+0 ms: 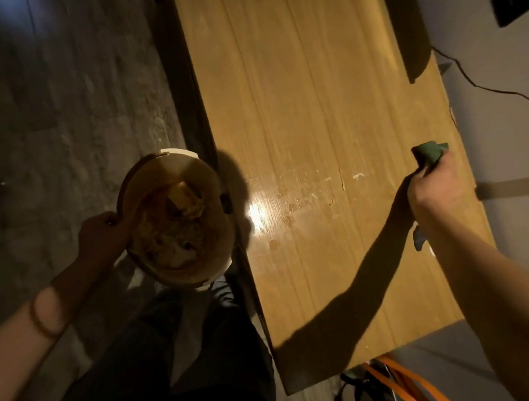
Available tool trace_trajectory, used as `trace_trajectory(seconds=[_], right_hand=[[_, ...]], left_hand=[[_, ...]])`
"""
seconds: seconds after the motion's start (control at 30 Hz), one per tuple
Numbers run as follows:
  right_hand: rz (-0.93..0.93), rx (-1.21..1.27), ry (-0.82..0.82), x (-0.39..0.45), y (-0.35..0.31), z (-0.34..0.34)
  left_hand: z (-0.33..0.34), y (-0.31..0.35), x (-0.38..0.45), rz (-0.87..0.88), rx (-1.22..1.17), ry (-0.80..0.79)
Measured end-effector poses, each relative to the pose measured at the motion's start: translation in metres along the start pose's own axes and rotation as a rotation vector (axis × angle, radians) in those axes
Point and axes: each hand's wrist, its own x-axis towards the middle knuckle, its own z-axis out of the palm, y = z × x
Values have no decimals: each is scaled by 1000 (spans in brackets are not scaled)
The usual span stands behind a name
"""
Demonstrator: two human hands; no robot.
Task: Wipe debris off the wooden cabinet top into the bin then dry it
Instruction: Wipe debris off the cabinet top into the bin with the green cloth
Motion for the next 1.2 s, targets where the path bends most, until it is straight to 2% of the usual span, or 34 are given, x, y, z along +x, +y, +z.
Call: trace_trajectory(seconds=[0.23,0.33,0.4,0.47,0.53,0.6,0.7,0.83,1.0,1.2], right_hand=[[-266,12,63,-108,-75,38],[-342,16,25,-167,-115,58],[-407,8,-33,-216,-143,68],[-503,25,-100,-269,-170,74],[-569,101,-260,-318,-189,85],[-527,206,-491,-360,-196,92],[-507,334,-571,-404,-185,101],[-396,386,-547,-399,-166,93],[-327,650,-335,-340,-130,49],[-67,588,-53,-204,-53,-1]], left_hand=[[-6,2,-4,53,33,-134],[-11,11,-12,105,96,-212],[-16,18,-16,180,167,-223],[-23,23,-20,217,343,-209],[-29,26,-26,230,452,-170],[-29,25,-28,214,282,-225],[-34,19,-27,221,204,-299],[-38,11,-29,252,218,-281],[-30,8,-34,261,247,-241],[-15,5,-42,183,251,-189]])
